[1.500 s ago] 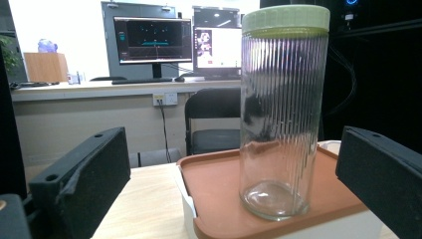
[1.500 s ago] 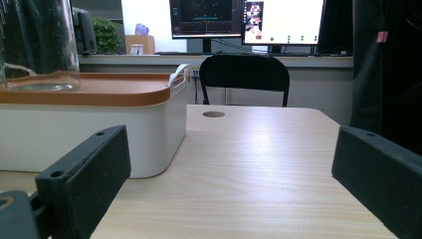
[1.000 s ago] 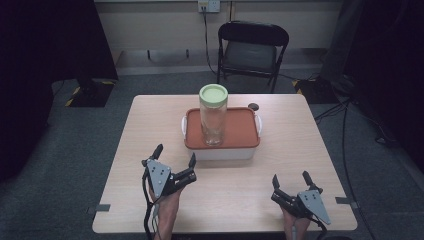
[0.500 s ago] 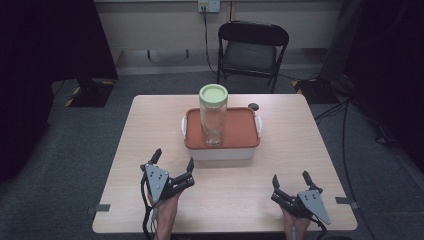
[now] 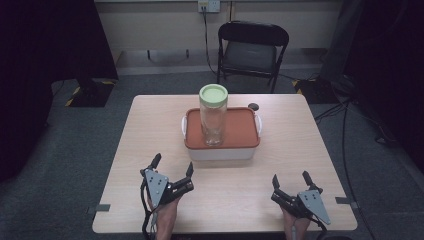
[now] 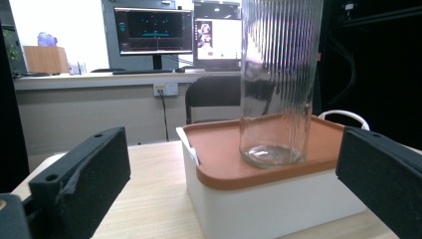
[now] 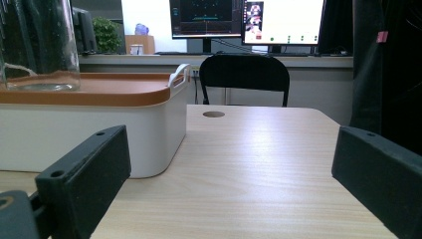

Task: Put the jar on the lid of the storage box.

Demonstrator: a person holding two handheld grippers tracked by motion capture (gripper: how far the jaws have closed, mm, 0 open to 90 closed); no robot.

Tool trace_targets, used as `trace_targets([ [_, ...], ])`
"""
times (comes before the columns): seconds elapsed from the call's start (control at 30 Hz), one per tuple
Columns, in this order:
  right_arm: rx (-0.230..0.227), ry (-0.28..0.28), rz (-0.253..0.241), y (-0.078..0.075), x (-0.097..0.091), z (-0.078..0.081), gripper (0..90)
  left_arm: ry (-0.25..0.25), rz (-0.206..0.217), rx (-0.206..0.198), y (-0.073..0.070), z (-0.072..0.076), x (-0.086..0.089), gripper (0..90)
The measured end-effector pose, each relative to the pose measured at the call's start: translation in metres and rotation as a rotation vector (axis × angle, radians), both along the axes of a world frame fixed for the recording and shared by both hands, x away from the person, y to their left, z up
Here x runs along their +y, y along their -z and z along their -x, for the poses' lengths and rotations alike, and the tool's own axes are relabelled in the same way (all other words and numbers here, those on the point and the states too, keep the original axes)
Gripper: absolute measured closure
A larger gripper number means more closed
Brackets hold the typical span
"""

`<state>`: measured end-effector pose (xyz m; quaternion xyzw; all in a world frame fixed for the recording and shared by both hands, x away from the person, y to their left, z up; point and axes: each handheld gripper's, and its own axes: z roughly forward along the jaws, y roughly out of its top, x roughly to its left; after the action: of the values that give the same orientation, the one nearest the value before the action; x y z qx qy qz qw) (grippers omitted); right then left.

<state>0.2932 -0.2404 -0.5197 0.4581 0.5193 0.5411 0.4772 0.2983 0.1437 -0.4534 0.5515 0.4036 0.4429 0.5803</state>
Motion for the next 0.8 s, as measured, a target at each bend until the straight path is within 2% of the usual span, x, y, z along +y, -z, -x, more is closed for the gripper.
trace_targets([
  [0.33, 0.000, 0.000, 0.000, 0.000, 0.000, 0.000, 1.2, -0.010, 0.006, 0.003, 0.013, 0.003, 0.001, 0.1],
  [0.8, 0.000, 0.000, 0.000, 0.000, 0.000, 0.000, 1.2, -0.025, -0.008, 0.008, 0.035, 0.008, -0.001, 0.2],
])
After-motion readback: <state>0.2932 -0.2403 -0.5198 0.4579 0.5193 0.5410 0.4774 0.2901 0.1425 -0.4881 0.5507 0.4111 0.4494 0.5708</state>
